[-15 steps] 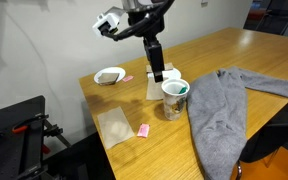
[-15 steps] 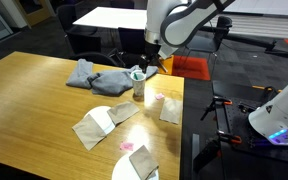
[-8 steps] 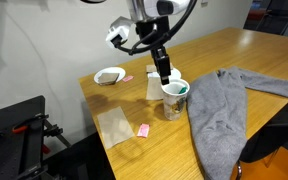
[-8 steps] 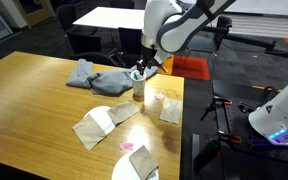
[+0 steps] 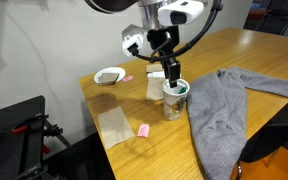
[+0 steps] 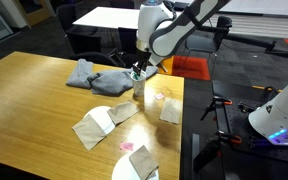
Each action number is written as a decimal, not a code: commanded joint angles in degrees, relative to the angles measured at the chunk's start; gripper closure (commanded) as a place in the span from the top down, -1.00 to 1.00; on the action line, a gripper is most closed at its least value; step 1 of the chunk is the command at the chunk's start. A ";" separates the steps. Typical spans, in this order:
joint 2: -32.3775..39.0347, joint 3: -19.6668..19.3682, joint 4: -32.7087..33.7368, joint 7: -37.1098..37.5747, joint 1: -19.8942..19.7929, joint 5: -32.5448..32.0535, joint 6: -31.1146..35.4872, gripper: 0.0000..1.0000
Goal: Pick the marker from the cup and put it on the table
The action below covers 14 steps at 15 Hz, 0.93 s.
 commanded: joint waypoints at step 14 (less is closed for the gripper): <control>5.93 -1.03 6.47 -1.66 0.64 0.45 -0.55 -0.25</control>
